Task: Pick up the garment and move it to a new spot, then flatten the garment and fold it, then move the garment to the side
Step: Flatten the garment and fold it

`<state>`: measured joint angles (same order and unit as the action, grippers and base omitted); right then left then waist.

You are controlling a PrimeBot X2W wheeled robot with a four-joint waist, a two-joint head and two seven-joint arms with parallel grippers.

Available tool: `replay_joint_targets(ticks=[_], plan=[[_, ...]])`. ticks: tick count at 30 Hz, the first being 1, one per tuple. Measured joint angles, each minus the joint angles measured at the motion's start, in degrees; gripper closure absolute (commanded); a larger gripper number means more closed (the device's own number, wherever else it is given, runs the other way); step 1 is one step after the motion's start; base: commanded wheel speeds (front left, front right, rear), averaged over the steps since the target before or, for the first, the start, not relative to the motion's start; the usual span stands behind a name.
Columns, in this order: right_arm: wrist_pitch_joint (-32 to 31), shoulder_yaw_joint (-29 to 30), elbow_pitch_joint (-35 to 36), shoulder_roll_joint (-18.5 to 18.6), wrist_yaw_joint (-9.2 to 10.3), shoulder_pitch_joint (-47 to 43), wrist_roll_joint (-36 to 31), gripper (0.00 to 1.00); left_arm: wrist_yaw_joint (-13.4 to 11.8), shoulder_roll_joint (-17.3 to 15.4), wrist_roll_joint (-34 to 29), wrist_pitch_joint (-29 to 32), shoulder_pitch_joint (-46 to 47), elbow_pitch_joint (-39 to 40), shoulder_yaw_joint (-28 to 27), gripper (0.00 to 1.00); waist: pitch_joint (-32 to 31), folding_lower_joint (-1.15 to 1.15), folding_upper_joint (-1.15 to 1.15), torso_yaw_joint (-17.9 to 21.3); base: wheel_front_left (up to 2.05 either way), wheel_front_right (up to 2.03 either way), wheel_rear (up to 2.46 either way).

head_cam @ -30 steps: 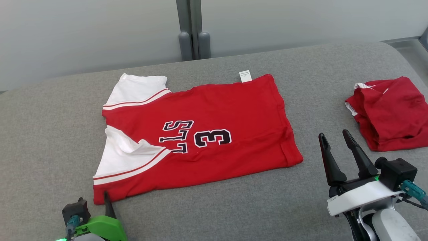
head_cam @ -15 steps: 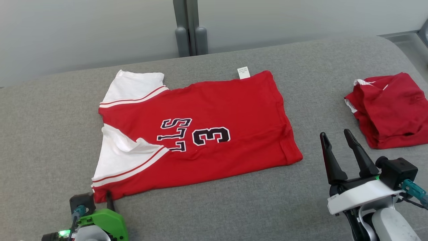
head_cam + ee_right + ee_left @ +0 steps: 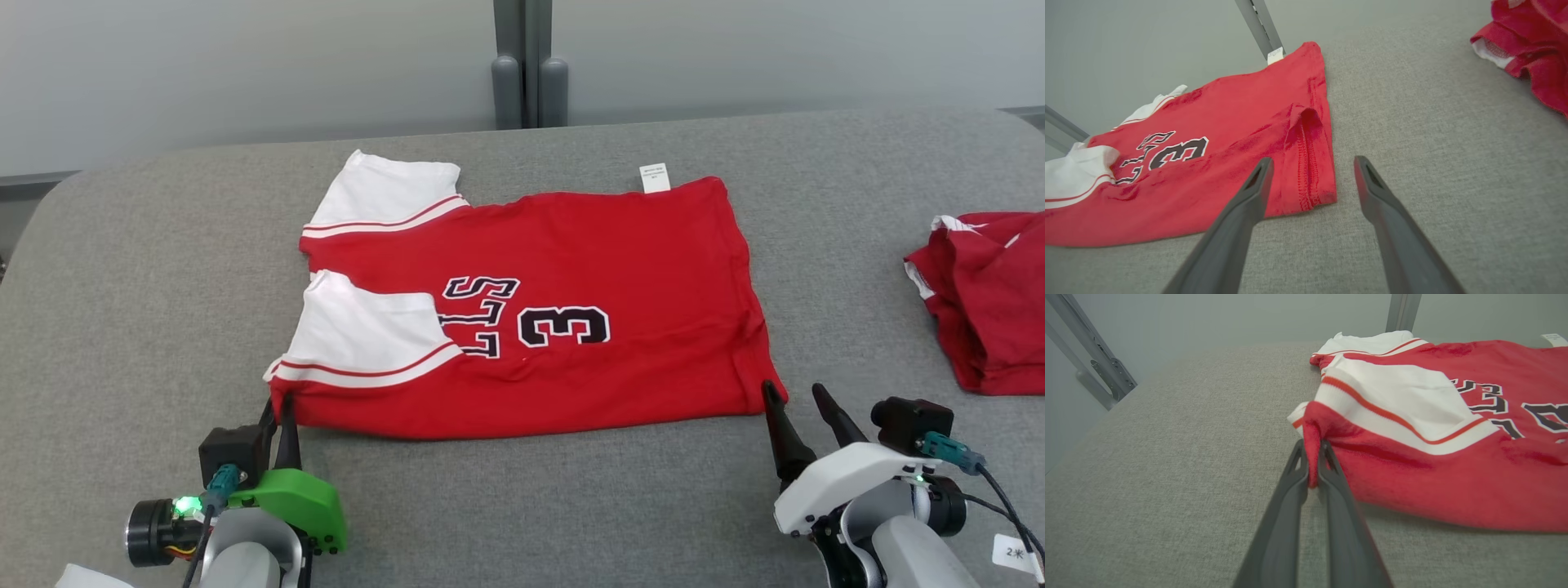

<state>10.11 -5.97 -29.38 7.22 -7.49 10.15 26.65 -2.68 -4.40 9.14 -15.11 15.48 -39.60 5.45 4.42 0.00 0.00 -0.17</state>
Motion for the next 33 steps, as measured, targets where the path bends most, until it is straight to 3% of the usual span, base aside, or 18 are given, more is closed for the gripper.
replay_joint_targets(ticks=[13, 20, 22, 26, 33], plan=[[-0.2, 5.1, -21.2, -1.6, -0.05, 10.2, -8.4, 0.0, 0.7, 0.7, -1.3, 0.0, -1.2, 5.2, 3.4, 1.0, 1.2, 0.0, 0.0, -3.8, 0.0, 0.0, 0.0], [-1.6, 6.2, -25.7, -3.3, -0.05, 13.2, -2.8, 0.0, 0.7, 0.7, -1.2, 0.0, -1.5, 5.1, 3.4, 1.0, 0.9, 0.0, 0.0, -3.5, 0.0, 0.0, 0.0], [-2.5, 4.2, -25.4, -3.3, 0.0, 13.3, -0.7, 1.0, 0.7, 0.5, -1.1, 0.0, -1.9, 4.4, 3.5, 1.0, 0.8, 0.0, 0.0, -3.2, 0.0, 0.0, 0.0], [-2.9, -1.0, -24.6, -2.7, -0.01, 12.8, 0.1, 1.0, 1.2, 0.1, -0.8, 0.0, -2.0, 3.3, 3.5, 1.0, 0.3, 0.0, 0.0, -2.7, 0.0, 0.0, 0.0], [-2.5, -3.7, -23.5, -0.9, -0.07, 10.8, 3.4, 1.0, 2.0, -0.4, 1.5, 0.0, -3.6, 0.8, 2.4, 1.0, -1.8, 0.0, 0.0, -2.1, 0.0, 0.0, 0.0]])
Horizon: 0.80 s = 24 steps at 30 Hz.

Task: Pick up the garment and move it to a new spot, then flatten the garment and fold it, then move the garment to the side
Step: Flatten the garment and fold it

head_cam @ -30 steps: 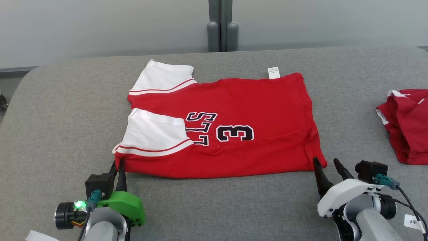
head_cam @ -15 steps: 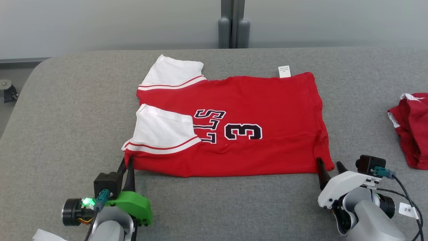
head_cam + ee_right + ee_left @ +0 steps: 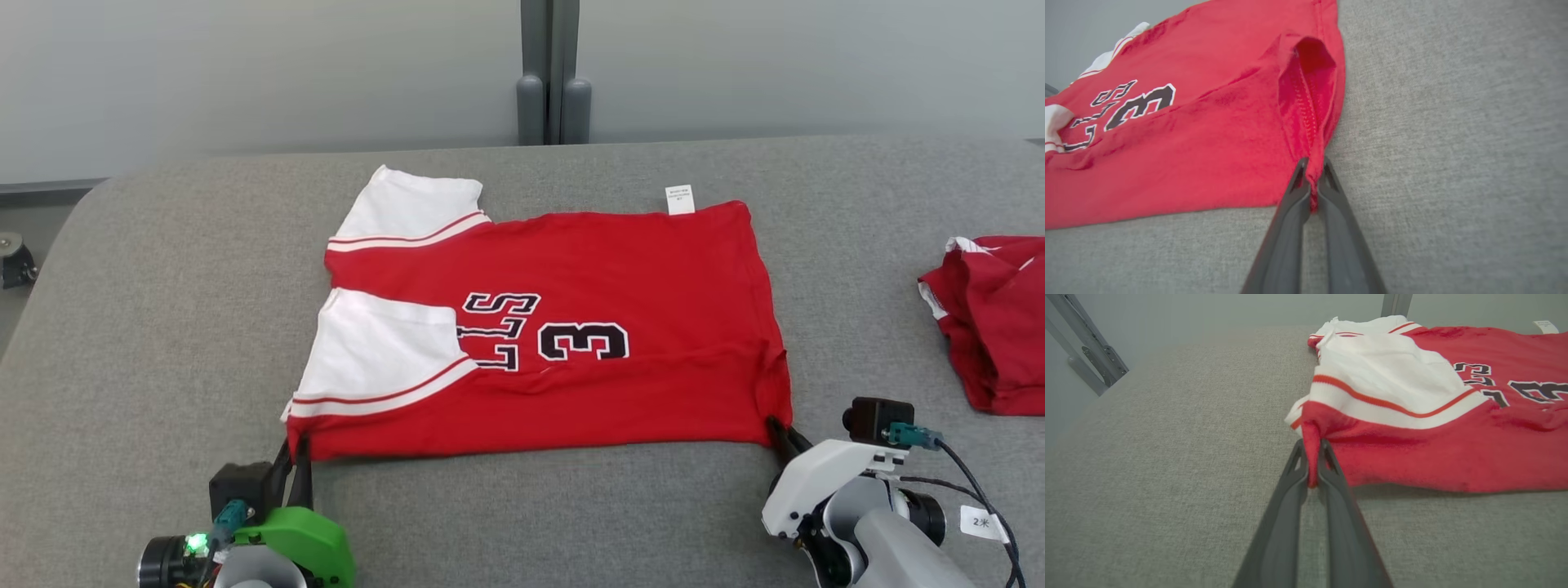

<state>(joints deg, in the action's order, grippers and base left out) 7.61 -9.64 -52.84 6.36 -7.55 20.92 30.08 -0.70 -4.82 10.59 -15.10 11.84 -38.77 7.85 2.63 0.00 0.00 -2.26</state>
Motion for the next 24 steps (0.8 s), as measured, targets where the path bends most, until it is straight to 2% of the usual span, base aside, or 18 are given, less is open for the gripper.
replay_joint_targets(ticks=[8, 17, 24], plan=[[-3.4, -1.6, 5.2, 1.5, 0.0, -4.0, 6.2, 1.0, 1.7, -1.5, 2.8, 1.7, -3.1, 0.1, -1.3, 1.0, -3.4, 0.0, 0.0, 1.3, 0.0, 0.0, 0.0], [-12.3, -2.4, 16.0, 4.8, 0.0, -10.5, 11.9, 1.0, 3.1, -3.2, 5.2, 6.3, -9.3, 7.6, -1.7, 1.0, -5.4, 0.0, 0.0, 3.7, 0.0, 0.0, 0.0], [-18.4, -0.5, 23.2, 6.5, 0.01, -15.3, 11.2, 1.0, 3.0, -3.9, 5.3, 10.5, -14.7, 13.9, -0.3, 1.0, -5.4, 0.0, 0.0, 4.3, 0.0, 0.0, 0.0]])
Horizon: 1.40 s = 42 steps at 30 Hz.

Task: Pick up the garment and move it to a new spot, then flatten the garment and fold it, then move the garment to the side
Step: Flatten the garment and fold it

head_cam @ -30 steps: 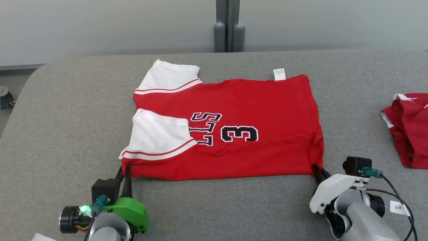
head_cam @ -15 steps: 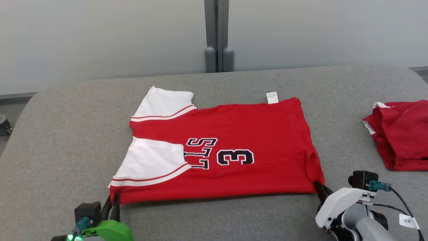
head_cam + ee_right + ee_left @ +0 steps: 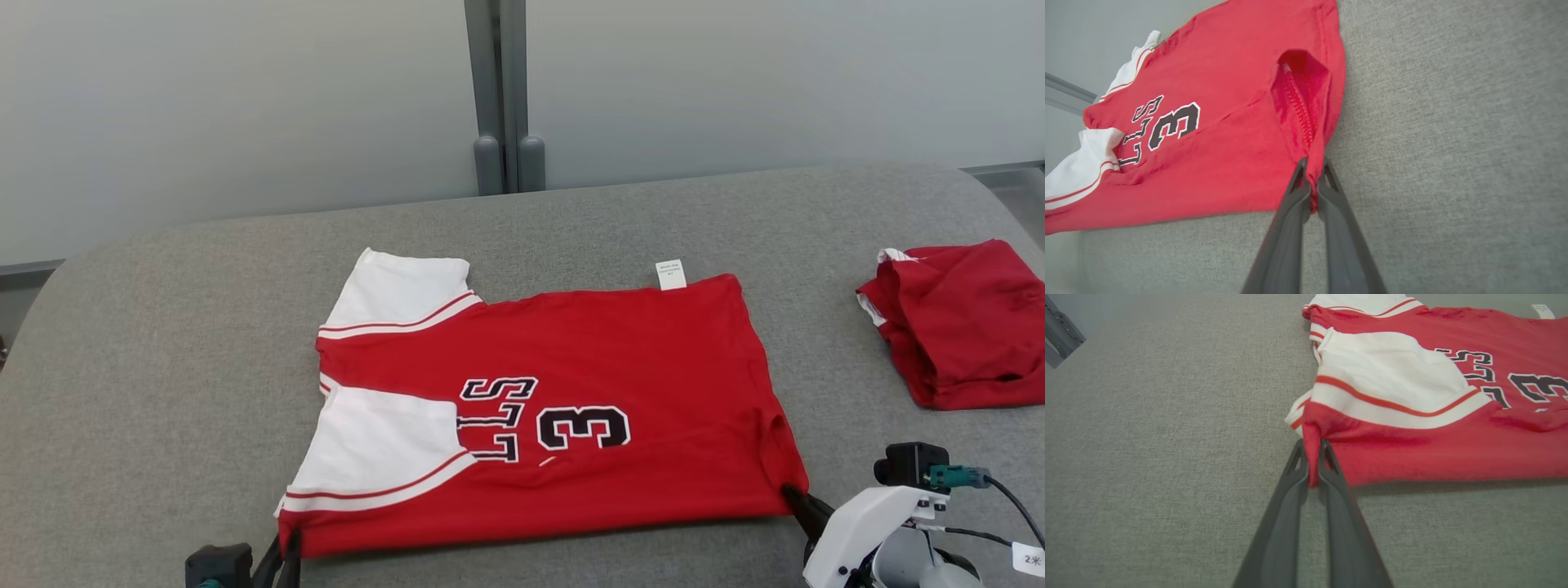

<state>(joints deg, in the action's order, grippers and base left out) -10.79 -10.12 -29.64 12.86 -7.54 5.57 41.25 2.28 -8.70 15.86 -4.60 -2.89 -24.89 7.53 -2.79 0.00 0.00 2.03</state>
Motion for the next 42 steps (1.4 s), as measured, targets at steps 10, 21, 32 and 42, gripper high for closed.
replay_joint_targets(ticks=[10, 21, 32, 42], plan=[[3.7, 5.2, 6.6, -2.1, 0.04, -2.0, -8.4, 0.0, -4.3, -0.2, -2.6, -4.2, -0.6, 3.6, 0.6, 0.0, 0.8, 0.0, 0.0, -0.3, 0.0, 0.0, 0.0], [18.3, 5.4, 13.3, -3.3, 0.04, 0.1, -16.8, 0.0, -4.4, 2.9, -4.0, -10.4, 4.8, 10.9, -0.8, 0.0, 2.6, 0.0, 0.0, 0.6, 0.0, 0.0, 0.0], [20.0, 2.5, 14.8, -3.7, 0.04, 8.3, -18.5, 0.0, 0.1, -1.5, -9.6, -1.1, 24.0, -2.2, 3.8, 0.0, 9.2, 0.0, 0.0, 2.7, 0.0, 0.0, 0.0], [20.0, -2.0, 15.1, -3.2, 0.04, 18.7, -18.2, 0.0, 5.0, -10.3, -8.1, 15.7, 47.7, -12.3, 9.4, 0.0, 17.7, 0.0, 0.0, 5.7, 0.0, 0.0, 0.0]])
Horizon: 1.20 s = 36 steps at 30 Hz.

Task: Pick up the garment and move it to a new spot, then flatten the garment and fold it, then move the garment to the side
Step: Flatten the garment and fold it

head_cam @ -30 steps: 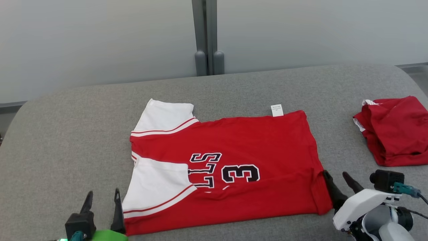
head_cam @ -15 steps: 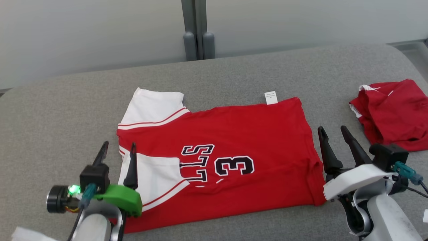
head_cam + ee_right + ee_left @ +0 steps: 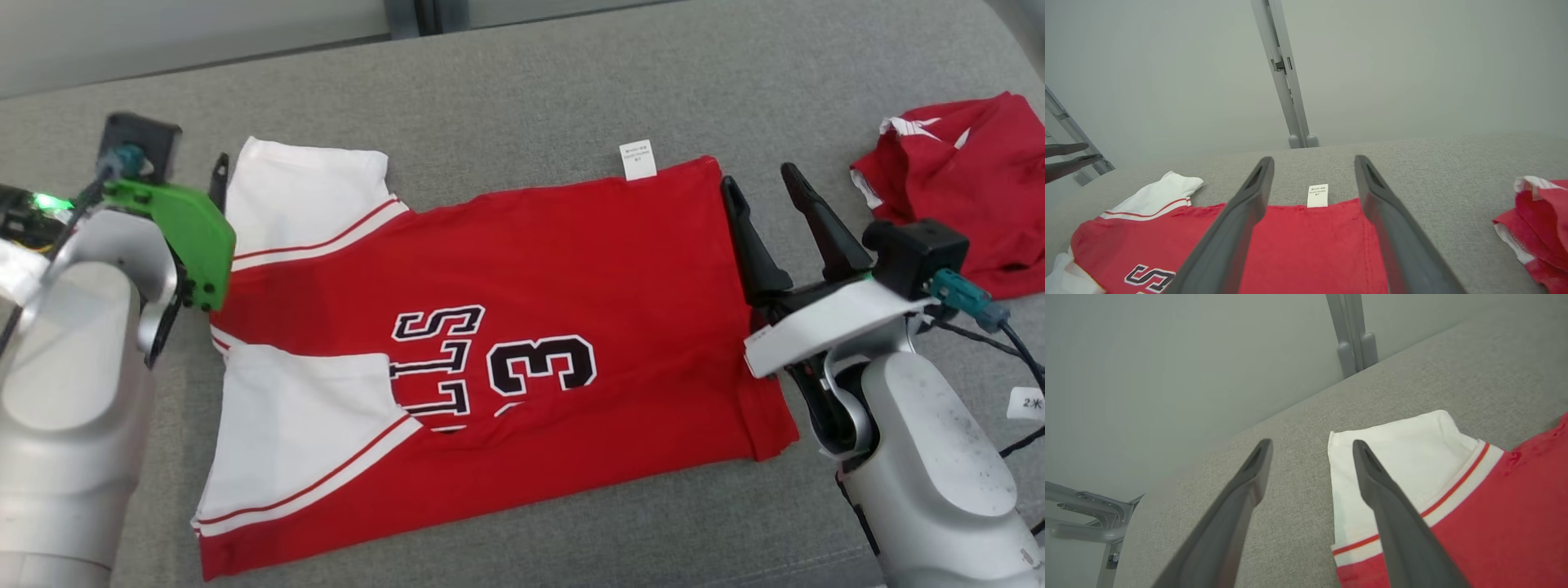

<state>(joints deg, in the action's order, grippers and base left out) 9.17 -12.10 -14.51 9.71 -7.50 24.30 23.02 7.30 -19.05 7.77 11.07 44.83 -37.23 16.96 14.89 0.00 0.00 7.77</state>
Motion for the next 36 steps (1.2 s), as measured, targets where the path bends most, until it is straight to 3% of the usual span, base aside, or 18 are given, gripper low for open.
replay_joint_targets(ticks=[4, 7, 12, 17, 36], plan=[[0.7, -1.3, -0.2, -0.6, 0.0, 2.2, 0.6, 0.0, 0.1, -2.2, 8.3, 7.7, 6.0, -1.6, 6.9, 0.0, 2.9, 0.0, 0.0, 1.9, 0.0, 0.0, 0.0], [1.6, -1.9, -0.3, -1.0, 0.0, 3.4, 1.0, 0.0, 0.1, -6.1, 13.2, 12.5, 10.3, -1.5, 11.5, 0.0, 4.8, 0.0, 0.0, 3.3, 0.0, 0.0, 0.0], [2.6, -3.5, -0.9, -1.2, 0.0, 4.5, 1.7, 0.0, 0.1, -10.9, 18.1, 16.6, 14.1, -3.1, 16.6, 0.0, 7.9, 0.0, 0.0, 5.4, 0.0, 0.0, 0.0], [3.5, -3.9, -1.4, -0.7, 0.0, 5.3, 2.4, 0.0, 0.1, -13.2, 21.1, 17.9, 17.2, -4.8, 19.6, 0.0, 10.3, 0.0, 0.0, 7.0, 0.0, 0.0, 0.0], [4.8, -4.3, -3.1, -0.4, 0.0, 6.9, 3.1, 0.0, 0.1, -14.6, 29.2, 20.7, 22.2, -11.3, 25.6, 0.0, 13.4, 0.0, 0.0, 9.1, 0.0, 0.0, 0.0]])
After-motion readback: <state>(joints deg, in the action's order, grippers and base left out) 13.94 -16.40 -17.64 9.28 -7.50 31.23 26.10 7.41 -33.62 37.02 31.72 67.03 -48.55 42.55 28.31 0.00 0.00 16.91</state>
